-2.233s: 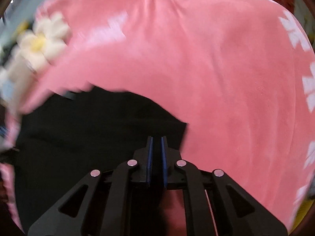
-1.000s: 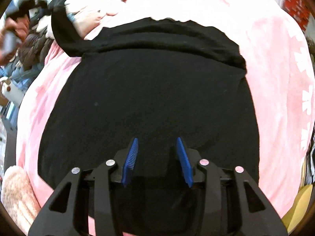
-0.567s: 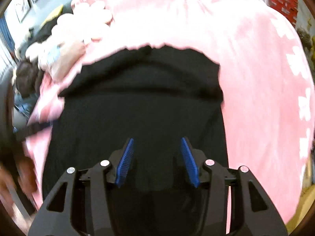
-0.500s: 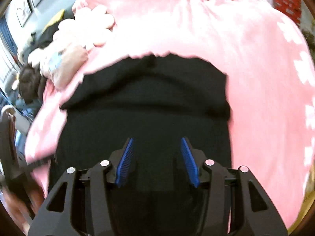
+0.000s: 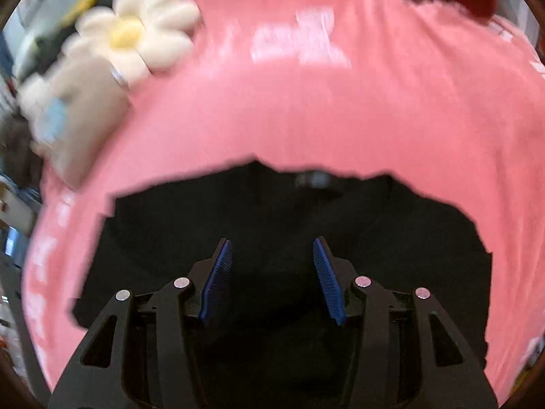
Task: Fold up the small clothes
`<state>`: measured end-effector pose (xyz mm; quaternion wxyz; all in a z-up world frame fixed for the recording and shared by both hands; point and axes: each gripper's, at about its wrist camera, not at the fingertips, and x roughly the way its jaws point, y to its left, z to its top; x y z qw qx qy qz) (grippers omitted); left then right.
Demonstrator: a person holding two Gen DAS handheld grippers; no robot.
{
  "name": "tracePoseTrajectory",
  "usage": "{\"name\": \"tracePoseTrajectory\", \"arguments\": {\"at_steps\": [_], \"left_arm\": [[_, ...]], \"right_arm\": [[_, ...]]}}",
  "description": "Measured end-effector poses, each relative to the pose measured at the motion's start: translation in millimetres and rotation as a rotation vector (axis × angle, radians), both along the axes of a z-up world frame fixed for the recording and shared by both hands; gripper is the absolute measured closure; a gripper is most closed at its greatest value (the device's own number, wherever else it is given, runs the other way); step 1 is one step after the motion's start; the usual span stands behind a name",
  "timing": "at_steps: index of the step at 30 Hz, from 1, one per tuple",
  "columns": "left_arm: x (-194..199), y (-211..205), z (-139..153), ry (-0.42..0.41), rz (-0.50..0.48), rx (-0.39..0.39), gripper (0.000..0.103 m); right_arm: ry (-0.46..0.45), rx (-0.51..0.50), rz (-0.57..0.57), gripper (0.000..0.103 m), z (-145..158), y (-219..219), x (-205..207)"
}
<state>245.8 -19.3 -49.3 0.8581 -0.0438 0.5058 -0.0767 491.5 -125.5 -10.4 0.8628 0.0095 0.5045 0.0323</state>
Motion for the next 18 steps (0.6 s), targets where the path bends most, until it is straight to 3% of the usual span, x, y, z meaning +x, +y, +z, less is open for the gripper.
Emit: {"name": "tracePoseTrajectory", "arguments": {"at_steps": [1, 4, 6, 7, 9, 10, 11, 14, 18], "left_arm": [[1.2, 2.3, 0.4, 0.005, 0.006, -0.015, 0.014], [2.9, 8.0, 1.1, 0.018, 0.014, -0.053, 0.013], [2.6, 10.6, 1.3, 0.02, 0.014, -0.07, 0.013], [2.2, 10.7, 1.2, 0.018, 0.014, -0.072, 0.013], [1.4, 9.3, 0.7, 0.014, 0.017, -0.064, 0.013], [1.1, 8.1, 0.6, 0.013, 0.019, -0.056, 0.013], [1.5, 7.5, 1.1, 0.013, 0.021, -0.05, 0.013], [3.2, 8.1, 2.9, 0.016, 0.034, -0.053, 0.013], [5.7, 11.9, 4.8, 0.028, 0.057, -0.072, 0.013]], "right_arm": [[-0.018, 0.039, 0.002, 0.099, 3.8, -3.5, -3.2], [-0.24, 0.246, 0.01, 0.099, 49.0, -32.1, -46.0], [-0.39, 0.273, 0.021, 0.096, 70.0, -56.4, -89.7], [-0.394, 0.231, -0.008, 0.083, 65.0, -67.5, -104.2], [-0.252, 0.077, -0.079, 0.064, 23.5, -94.2, -124.7], [-0.195, 0.04, -0.102, 0.064, 8.3, -103.7, -132.2], [-0.149, 0.056, -0.123, 0.064, -3.4, -116.7, -143.5], [-0.16, 0.194, -0.176, 0.064, -1.7, -137.5, -163.3], [-0.171, 0.343, -0.214, 0.056, 8.7, -150.8, -142.4]]}}
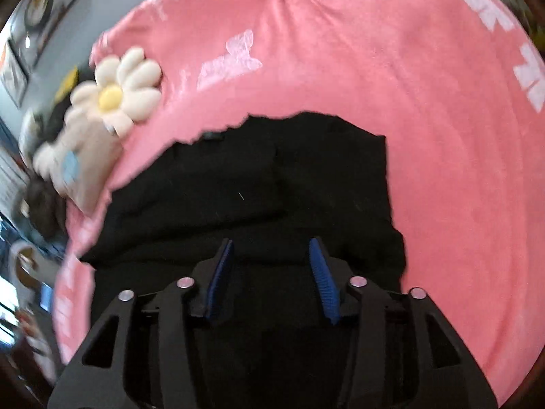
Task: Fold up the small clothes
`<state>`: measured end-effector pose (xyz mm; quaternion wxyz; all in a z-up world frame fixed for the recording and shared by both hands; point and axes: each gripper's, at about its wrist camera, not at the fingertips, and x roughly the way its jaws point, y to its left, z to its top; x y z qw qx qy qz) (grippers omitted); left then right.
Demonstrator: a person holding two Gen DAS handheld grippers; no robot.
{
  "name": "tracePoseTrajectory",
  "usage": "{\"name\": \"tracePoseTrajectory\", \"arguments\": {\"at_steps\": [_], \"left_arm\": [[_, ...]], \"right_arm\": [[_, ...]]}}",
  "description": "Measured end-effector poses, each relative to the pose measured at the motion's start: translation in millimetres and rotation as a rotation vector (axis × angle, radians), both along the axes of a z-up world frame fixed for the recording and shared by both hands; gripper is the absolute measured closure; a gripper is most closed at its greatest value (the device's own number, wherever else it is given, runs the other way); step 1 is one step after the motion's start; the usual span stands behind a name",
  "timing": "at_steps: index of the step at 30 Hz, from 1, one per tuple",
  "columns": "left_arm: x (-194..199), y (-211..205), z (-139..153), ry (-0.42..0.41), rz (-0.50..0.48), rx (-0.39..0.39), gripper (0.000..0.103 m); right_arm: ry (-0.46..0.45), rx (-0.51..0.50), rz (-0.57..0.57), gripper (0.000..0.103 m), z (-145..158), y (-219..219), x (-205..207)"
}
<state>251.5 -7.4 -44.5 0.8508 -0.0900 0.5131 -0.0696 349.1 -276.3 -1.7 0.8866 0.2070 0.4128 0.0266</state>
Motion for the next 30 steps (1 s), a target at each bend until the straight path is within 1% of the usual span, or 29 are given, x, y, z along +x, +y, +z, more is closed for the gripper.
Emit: {"name": "tracePoseTrajectory", "arguments": {"at_steps": [1, 2, 5, 6, 7, 8, 9, 11, 13, 14, 16, 17, 18, 19, 20, 21, 23, 24, 26, 28, 30], "left_arm": [[1.0, 0.0, 0.1, 0.003, 0.003, 0.003, 0.013], [1.2, -0.8, 0.3, 0.004, 0.005, 0.007, 0.013], [0.7, -6.5, -1.4, 0.001, -0.004, 0.044, 0.013], [0.4, -9.1, -2.4, -0.004, -0.009, 0.062, 0.013], [-0.1, -11.3, -3.4, -0.009, -0.014, 0.078, 0.013], [-0.7, -12.4, -4.3, -0.013, -0.016, 0.087, 0.013], [-1.1, -13.3, -4.8, -0.016, -0.018, 0.095, 0.013], [-0.3, -12.3, -5.5, -0.014, -0.013, 0.091, 0.013], [1.2, -11.2, -6.0, -0.009, -0.006, 0.081, 0.012], [1.9, -10.7, -5.9, -0.006, -0.003, 0.075, 0.012], [3.7, -10.2, -5.8, 0.001, 0.002, 0.07, 0.011], [3.9, -9.9, -5.8, 0.002, 0.004, 0.069, 0.011], [4.5, -9.4, -5.7, 0.003, 0.009, 0.065, 0.011], [4.9, -8.3, -5.4, 0.004, 0.012, 0.061, 0.011], [5.5, -7.7, -5.3, 0.004, 0.015, 0.058, 0.011], [5.9, -7.2, -5.2, 0.004, 0.018, 0.055, 0.011], [6.0, -7.0, -5.1, 0.001, 0.02, 0.053, 0.011], [6.1, -7.4, -5.1, 0.001, 0.02, 0.056, 0.011], [6.5, -6.6, -3.4, 0.009, 0.017, 0.049, 0.011], [10.7, 0.0, 2.5, 0.016, 0.034, 0.005, 0.011], [22.1, 10.6, 11.2, 0.01, 0.079, -0.029, 0.012]], "right_arm": [[0.005, 0.025, -0.01, 0.056, -1.9, -4.0, 7.6], [0.031, 0.053, -0.028, 0.056, -4.7, -5.6, 21.6], [0.095, 0.068, -0.047, 0.056, -20.2, -7.3, 48.3], [0.121, 0.054, -0.037, 0.063, -26.4, -3.3, 53.5], [0.142, 0.035, -0.015, 0.085, -30.5, 5.4, 60.8], [0.143, 0.026, 0.001, 0.101, -29.5, 10.1, 62.5], [0.124, 0.016, 0.026, 0.1, -23.2, 18.0, 61.5], [0.046, -0.015, 0.104, 0.1, 6.6, 40.8, 60.4], [-0.061, -0.012, 0.159, 0.101, 49.3, 56.1, 59.2], [-0.144, 0.004, 0.17, 0.101, 80.6, 57.3, 55.6], [-0.29, 0.023, 0.138, 0.101, 132.3, 42.4, 42.6], [-0.316, 0.013, 0.116, 0.101, 141.3, 34.0, 38.3], [-0.315, -0.03, 0.083, 0.101, 142.5, 21.5, 35.3], [-0.265, -0.093, 0.053, 0.101, 129.0, 10.2, 37.9], [-0.193, -0.146, 0.032, 0.101, 108.1, 1.4, 42.8], [-0.086, -0.191, 0.017, 0.101, 76.4, -8.9, 50.6], [0.058, -0.202, 0.011, 0.1, 24.4, -22.0, 55.6], [0.089, -0.21, 0.009, 0.1, 7.3, -24.7, 52.9], [0.104, -0.208, 0.007, 0.1, -6.9, -25.7, 48.9], [0.111, -0.168, 0.001, 0.1, -12.0, -27.2, 47.8], [0.091, -0.146, 0.014, 0.1, -8.1, -27.6, 46.6]]}}
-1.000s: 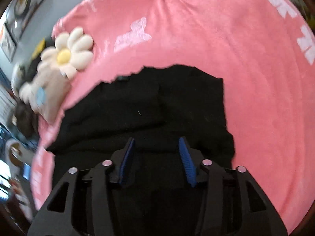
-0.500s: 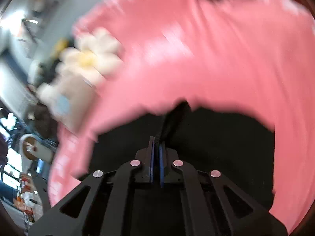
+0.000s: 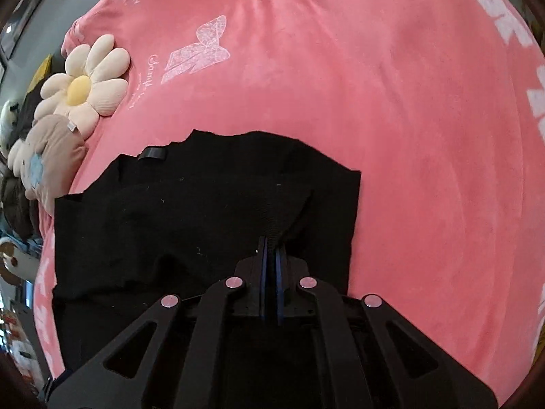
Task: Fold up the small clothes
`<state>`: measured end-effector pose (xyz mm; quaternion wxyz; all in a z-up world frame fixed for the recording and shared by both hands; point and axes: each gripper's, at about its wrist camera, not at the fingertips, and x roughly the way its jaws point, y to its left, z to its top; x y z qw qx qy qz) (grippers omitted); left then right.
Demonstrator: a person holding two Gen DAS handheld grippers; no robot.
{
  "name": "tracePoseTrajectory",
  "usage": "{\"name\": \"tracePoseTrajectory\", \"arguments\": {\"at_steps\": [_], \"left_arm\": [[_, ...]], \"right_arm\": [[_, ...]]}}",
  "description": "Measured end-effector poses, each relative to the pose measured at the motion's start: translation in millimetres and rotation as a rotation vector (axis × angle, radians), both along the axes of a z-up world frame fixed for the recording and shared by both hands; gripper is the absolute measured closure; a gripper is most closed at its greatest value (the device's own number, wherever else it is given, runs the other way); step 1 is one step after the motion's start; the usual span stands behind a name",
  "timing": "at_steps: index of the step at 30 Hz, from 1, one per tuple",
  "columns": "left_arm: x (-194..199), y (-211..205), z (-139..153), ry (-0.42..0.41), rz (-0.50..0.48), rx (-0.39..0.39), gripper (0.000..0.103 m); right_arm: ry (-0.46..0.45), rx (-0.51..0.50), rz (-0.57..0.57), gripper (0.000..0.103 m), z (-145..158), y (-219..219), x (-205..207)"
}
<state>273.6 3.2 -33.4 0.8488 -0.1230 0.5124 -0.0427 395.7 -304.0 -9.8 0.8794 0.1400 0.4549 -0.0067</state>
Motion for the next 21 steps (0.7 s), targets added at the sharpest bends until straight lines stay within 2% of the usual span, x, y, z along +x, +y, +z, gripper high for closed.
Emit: {"name": "tracePoseTrajectory", "arguments": {"at_steps": [2, 6, 7, 9, 10, 11, 12, 13, 15, 17, 19, 20, 21], "left_arm": [[21.2, 5.7, 9.7, -0.02, 0.021, -0.026, 0.012], [83.2, 2.5, 17.5, -0.022, 0.014, -0.044, 0.012], [96.6, 0.9, 14.1, 0.0, 0.017, -0.06, 0.019], [118.8, 3.9, 6.8, 0.034, 0.023, -0.19, 0.038], [128.4, 8.5, 3.1, 0.041, 0.03, -0.267, 0.053], [136.0, 12.2, 0.4, 0.051, 0.06, -0.309, 0.071], [146.6, 22.5, -3.0, 0.06, 0.123, -0.33, 0.081], [155.2, 34.3, -6.8, 0.067, 0.181, -0.324, 0.089], [165.8, 55.7, -15.0, 0.08, 0.266, -0.296, 0.089], [174.0, 68.4, -22.7, 0.097, 0.271, -0.31, 0.091], [176.0, 65.9, -19.1, 0.098, 0.239, -0.29, 0.091], [175.6, 63.2, -17.6, 0.096, 0.227, -0.276, 0.091], [174.5, 58.5, -15.2, 0.095, 0.209, -0.261, 0.09]], "right_arm": [[-0.029, 0.028, 0.024, 0.1, 12.8, 4.0, -0.1], [-0.074, 0.023, 0.072, 0.1, 40.0, 10.2, 5.5], [-0.073, 0.02, 0.078, 0.1, 43.5, 11.8, 7.9], [-0.067, -0.004, 0.098, 0.1, 46.7, 16.9, 14.7], [-0.067, -0.021, 0.11, 0.1, 50.4, 21.2, 18.2], [-0.082, -0.017, 0.119, 0.1, 56.5, 22.9, 17.8], [-0.116, 0.002, 0.129, 0.1, 67.1, 26.0, 16.1], [-0.166, 0.032, 0.135, 0.1, 80.8, 26.0, 10.3], [-0.239, 0.096, 0.128, 0.1, 99.2, 18.3, -1.4], [-0.211, 0.071, 0.121, 0.1, 84.8, 8.3, -7.6], [-0.088, -0.034, 0.102, 0.1, 40.9, 1.6, -3.9], [0.006, -0.059, 0.095, 0.1, 7.0, -5.7, -2.1], [0.053, -0.05, 0.086, 0.1, -12.9, -11.6, -3.1]]}}
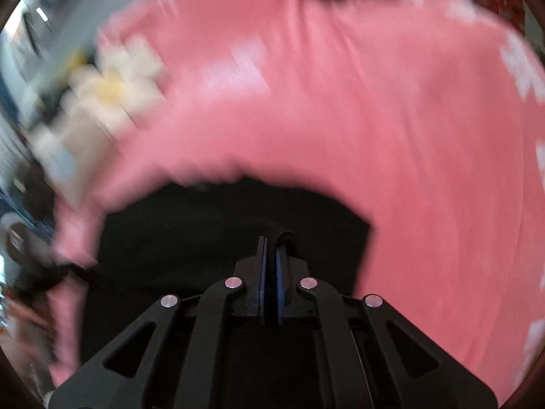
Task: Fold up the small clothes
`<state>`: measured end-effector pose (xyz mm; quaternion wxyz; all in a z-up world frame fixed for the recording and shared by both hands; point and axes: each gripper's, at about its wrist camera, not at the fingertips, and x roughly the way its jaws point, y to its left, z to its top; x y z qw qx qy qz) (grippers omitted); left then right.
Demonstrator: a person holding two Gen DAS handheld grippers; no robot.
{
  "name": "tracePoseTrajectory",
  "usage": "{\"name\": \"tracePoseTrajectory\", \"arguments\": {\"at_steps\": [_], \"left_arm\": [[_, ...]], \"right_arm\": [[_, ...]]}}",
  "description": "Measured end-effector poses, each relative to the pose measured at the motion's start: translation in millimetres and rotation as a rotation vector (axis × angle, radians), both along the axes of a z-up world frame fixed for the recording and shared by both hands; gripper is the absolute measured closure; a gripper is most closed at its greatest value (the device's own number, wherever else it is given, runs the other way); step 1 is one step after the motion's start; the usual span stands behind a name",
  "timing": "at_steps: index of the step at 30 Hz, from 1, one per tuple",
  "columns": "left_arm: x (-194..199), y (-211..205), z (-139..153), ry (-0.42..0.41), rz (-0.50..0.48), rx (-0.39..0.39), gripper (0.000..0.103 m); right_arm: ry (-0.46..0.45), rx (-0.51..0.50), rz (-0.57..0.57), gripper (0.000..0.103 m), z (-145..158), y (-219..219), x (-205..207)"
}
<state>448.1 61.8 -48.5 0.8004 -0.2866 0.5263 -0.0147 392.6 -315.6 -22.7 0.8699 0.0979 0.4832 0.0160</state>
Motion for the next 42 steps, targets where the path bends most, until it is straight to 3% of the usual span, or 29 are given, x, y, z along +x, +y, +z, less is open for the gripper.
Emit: {"name": "tracePoseTrajectory", "arguments": {"at_steps": [2, 5, 8, 12, 14, 15, 17, 18, 21, 23, 32, 34, 42], "left_arm": [[-4.0, -5.1, 1.8, -0.002, -0.025, 0.007, 0.086], [-5.6, -3.4, 6.1, -0.005, -0.062, -0.017, 0.07], [-25.8, -3.7, 16.2, -0.03, -0.087, -0.002, 0.063], [-45.8, -25.4, 35.5, -0.123, -0.143, 0.194, 0.055], [-55.4, -35.1, 37.3, -0.154, -0.166, 0.251, 0.044], [-60.9, -41.6, 35.5, -0.159, -0.177, 0.28, 0.044], [-68.1, -46.4, 30.9, -0.138, -0.191, 0.297, 0.044], [-74.7, -45.5, 28.5, -0.12, -0.203, 0.289, 0.044], [-97.0, -40.7, 27.0, -0.11, -0.185, 0.295, 0.041], [-114.6, -37.2, 26.2, -0.105, -0.191, 0.312, 0.04], [-207.5, -45.9, 12.7, -0.031, -0.257, 0.349, 0.036], [-225.1, -48.8, 11.2, -0.022, -0.262, 0.353, 0.032], [-271.2, -35.3, 6.0, 0.029, -0.214, 0.31, 0.032]], "right_arm": [[-0.018, 0.06, -0.028, 0.098, -12.4, -9.3, -10.2], [-0.052, 0.106, -0.085, 0.091, 3.3, -15.6, -17.9], [-0.118, 0.095, -0.097, 0.091, 26.0, -16.6, -17.9], [-0.116, 0.099, -0.057, 0.091, 25.7, -4.5, 5.7], [-0.041, 0.033, -0.024, 0.092, 5.1, 8.1, 23.3], [0.016, -0.016, -0.036, 0.093, -7.2, 8.9, 30.7], [-0.022, -0.038, -0.09, 0.095, -1.1, 7.4, 25.6], [-0.042, -0.051, -0.118, 0.091, 8.2, 7.1, 17.8], [-0.134, -0.051, -0.091, 0.091, 34.9, 9.1, -29.8], [-0.138, -0.071, -0.072, 0.09, 36.7, 9.5, -67.4], [0.019, 0.001, -0.176, 0.086, -0.3, -5.4, -209.5], [0.049, 0.007, -0.201, 0.059, -3.9, -7.4, -231.3], [0.166, 0.038, -0.197, 0.054, -15.0, -4.7, -293.0]]}}
